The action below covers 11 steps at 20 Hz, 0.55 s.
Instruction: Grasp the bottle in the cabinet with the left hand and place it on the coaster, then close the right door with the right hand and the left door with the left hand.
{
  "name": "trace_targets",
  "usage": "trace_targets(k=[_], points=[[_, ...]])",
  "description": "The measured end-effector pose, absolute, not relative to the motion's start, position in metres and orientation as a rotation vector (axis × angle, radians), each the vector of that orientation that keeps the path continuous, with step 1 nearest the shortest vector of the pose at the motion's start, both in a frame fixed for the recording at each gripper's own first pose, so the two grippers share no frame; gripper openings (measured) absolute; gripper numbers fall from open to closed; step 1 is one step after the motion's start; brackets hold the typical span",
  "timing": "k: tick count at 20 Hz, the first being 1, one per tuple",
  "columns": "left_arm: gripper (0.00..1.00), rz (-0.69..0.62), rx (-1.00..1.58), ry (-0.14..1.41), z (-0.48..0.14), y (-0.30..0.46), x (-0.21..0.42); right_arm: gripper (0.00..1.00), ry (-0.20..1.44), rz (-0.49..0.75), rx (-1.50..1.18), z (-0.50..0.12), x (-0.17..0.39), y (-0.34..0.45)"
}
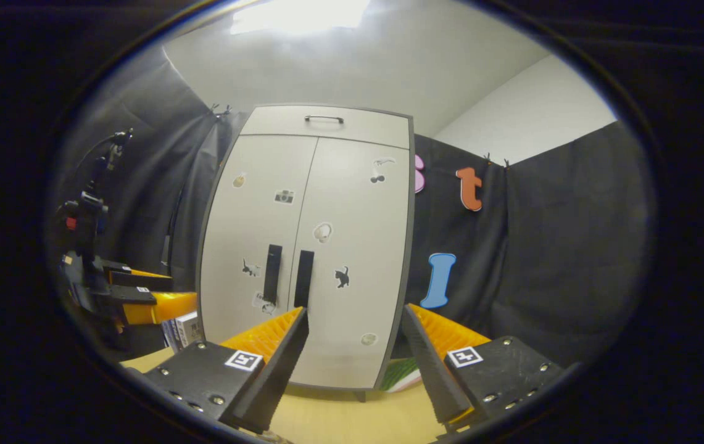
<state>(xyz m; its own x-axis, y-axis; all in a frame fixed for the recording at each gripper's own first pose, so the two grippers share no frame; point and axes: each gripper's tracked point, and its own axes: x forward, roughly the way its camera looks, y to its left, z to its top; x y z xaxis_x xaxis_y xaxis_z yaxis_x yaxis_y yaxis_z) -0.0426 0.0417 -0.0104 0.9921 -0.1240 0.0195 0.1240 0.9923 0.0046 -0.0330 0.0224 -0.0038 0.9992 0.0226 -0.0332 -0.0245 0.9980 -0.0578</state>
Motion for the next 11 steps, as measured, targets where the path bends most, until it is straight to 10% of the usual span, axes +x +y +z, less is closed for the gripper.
trace_targets(k=[11], points=[[0.94, -0.098, -0.005, -0.009, -0.001, -0.008, -0.049, 0.94, 0.031, 0.023, -0.019, 0.009, -0.039, -0.03]])
